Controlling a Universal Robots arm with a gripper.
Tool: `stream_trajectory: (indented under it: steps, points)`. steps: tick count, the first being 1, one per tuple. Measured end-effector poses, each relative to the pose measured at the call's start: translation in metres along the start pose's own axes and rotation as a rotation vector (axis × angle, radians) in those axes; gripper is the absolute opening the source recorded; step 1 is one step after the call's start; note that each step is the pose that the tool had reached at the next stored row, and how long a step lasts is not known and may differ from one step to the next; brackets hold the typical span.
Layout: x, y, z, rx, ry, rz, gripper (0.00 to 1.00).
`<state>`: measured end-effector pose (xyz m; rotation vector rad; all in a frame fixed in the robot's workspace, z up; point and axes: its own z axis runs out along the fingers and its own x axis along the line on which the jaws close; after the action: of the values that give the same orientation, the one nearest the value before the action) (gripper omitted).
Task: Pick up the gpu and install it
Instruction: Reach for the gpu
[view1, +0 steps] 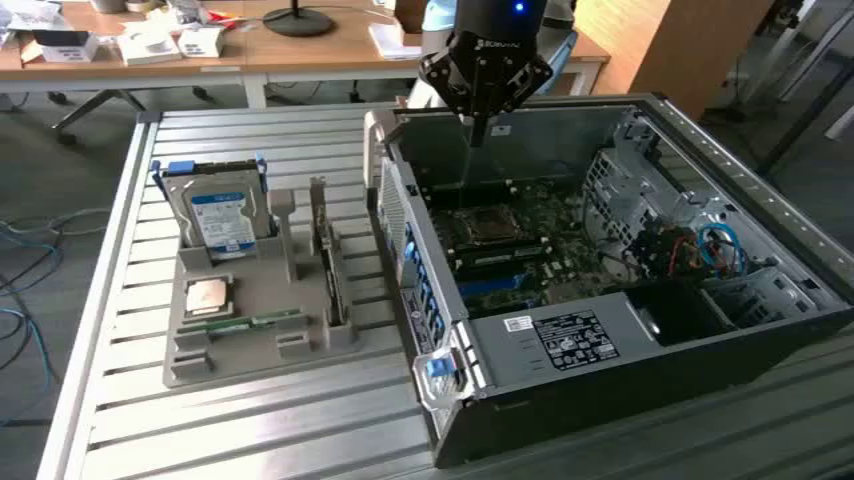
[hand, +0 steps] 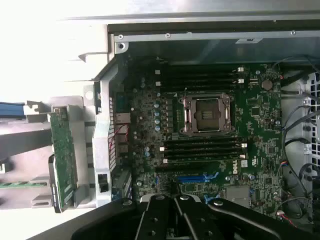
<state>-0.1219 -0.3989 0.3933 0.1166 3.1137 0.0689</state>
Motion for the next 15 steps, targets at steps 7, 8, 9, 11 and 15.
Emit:
stream_trajectory:
  steps: [7, 8, 9, 11, 15]
  points:
    - [0.0015, -0.0001, 0.0, 0.0, -0.0001, 0.0, 0.11]
    - [0.0017, -0.0001, 0.0, 0.0, 0.0, 0.0, 0.11]
    - [0.0019, -0.0001, -0.0001, 0.0, 0.0, 0.0, 0.11]
    - [0.0024, -0.0002, -0.0001, 0.0, 0.0, 0.0, 0.11]
    - [0.0039, -0.0003, -0.0001, 0.0, -0.0001, 0.0, 0.11]
